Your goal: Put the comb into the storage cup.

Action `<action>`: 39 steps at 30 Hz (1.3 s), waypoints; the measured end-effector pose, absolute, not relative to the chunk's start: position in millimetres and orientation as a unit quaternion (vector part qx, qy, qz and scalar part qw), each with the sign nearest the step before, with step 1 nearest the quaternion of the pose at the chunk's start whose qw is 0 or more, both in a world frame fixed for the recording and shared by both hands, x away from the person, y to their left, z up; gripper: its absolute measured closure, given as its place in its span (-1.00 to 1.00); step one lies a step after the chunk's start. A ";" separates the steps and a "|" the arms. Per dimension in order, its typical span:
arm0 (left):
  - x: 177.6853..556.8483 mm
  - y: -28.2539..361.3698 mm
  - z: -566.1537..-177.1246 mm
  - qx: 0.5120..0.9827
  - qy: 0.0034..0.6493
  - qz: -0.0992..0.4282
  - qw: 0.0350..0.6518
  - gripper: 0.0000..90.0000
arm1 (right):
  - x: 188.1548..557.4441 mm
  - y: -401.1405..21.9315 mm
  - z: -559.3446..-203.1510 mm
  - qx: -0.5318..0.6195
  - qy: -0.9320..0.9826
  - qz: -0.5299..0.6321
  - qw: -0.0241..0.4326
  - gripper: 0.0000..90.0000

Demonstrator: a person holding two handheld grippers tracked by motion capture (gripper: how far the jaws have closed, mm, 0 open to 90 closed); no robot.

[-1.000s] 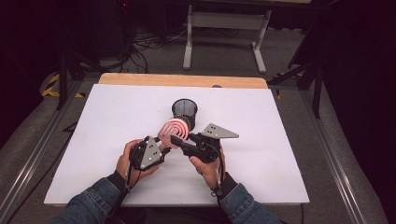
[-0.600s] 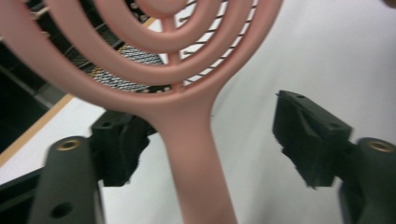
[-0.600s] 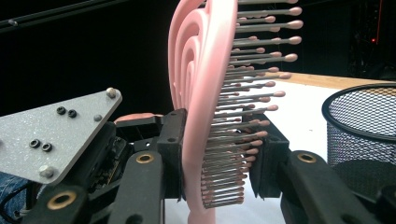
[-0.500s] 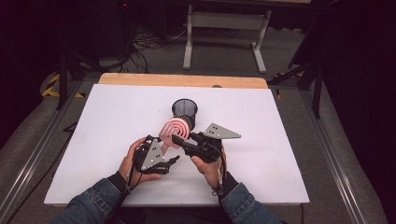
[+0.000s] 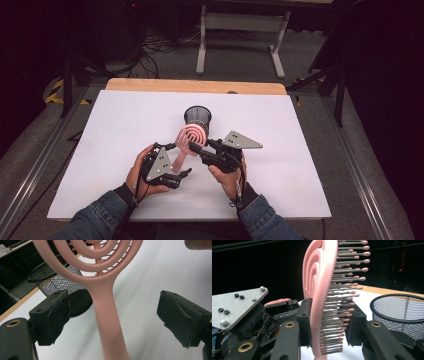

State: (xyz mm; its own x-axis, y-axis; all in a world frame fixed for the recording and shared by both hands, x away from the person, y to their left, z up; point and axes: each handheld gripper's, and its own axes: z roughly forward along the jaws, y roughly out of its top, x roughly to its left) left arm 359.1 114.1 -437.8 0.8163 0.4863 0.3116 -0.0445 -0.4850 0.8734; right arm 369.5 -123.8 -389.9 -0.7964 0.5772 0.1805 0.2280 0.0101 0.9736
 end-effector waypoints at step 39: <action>352.8 202.3 -428.2 0.789 0.205 0.261 0.516 -0.86 | 369.8 -138.5 -381.0 0.286 0.696 0.629 0.195 0.41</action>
State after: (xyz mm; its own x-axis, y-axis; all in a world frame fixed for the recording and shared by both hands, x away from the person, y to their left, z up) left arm 352.8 202.3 -428.2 0.7794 0.5935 0.2009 0.0535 -0.3826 0.9224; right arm 369.8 -138.5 -381.0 -0.7602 0.6437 0.0882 0.1520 0.0442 0.9874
